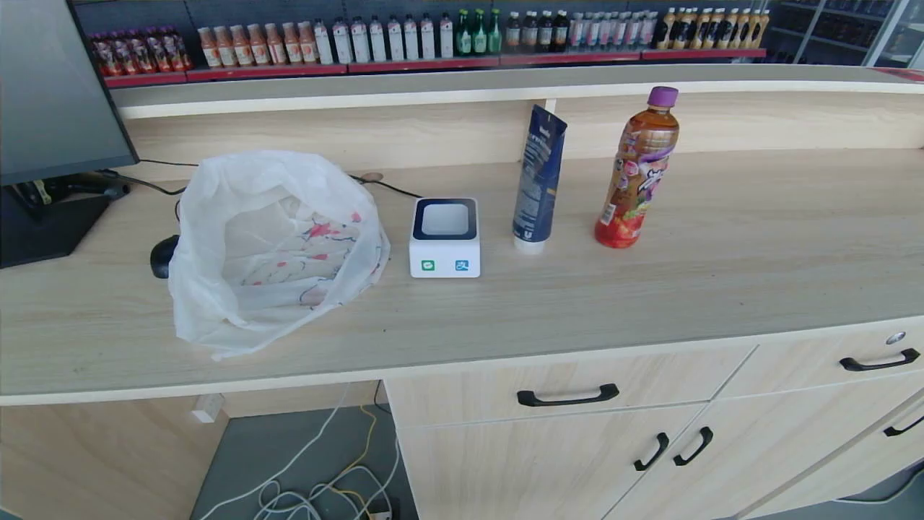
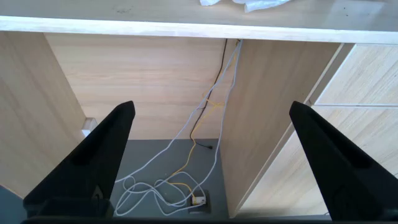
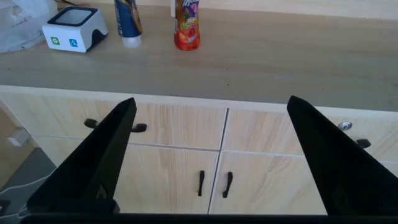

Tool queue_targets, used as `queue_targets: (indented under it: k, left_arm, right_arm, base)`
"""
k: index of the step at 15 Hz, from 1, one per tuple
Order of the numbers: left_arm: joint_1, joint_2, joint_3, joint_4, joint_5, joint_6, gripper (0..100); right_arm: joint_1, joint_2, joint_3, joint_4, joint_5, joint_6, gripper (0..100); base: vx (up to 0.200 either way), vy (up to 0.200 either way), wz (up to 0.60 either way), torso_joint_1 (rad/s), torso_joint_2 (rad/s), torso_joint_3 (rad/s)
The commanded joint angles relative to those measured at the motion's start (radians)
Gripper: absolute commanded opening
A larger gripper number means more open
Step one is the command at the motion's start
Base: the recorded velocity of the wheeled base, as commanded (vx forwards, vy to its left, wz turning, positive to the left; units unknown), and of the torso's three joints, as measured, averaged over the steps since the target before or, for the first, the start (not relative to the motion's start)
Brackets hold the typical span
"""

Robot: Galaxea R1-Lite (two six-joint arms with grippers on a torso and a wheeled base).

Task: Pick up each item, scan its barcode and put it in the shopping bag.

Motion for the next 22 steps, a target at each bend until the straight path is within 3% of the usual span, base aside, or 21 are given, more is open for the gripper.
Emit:
queue_targets:
  k: [1,5,8,10,12,19,22]
  left_arm:
    - [0.0,0.0,0.0,0.0,0.0,0.0,100]
    - [0.0,0.0,0.0,0.0,0.0,0.0,100]
    - [0.0,0.0,0.0,0.0,0.0,0.0,100]
    - [0.0,0.0,0.0,0.0,0.0,0.0,100]
    - [0.0,0.0,0.0,0.0,0.0,0.0,100]
    - [0.0,0.0,0.0,0.0,0.0,0.0,100]
    - [0.0,0.0,0.0,0.002,0.0,0.0,100]
  right_arm:
    - [0.0,0.108,-0.028,-0.02,0.0,-0.013,100]
    - [0.008,0.286,-0.118,-0.167,0.0,-0.016,100]
    - [0.097,0.421,-0.131,-0.297,0.0,-0.103,100]
    - [0.105,0.487,-0.132,-0.373,0.0,-0.11,100]
    - [0.115,0.521,-0.134,-0.403,0.0,-0.108,100]
    - [0.296,0.673,-0.144,-0.546,-0.001,-0.134,100]
    - [0.318,0.725,-0.187,-0.567,-0.006,-0.134,100]
  base:
    - [0.0,0.0,0.0,0.0,0.0,0.0]
    - [0.0,0.0,0.0,0.0,0.0,0.0]
    - [0.0,0.0,0.0,0.0,0.0,0.0]
    - [0.0,0.0,0.0,0.0,0.0,0.0]
    - [0.0,0.0,0.0,0.0,0.0,0.0]
    - [0.0,0.0,0.0,0.0,0.0,0.0]
    - [0.0,0.0,0.0,0.0,0.0,0.0]
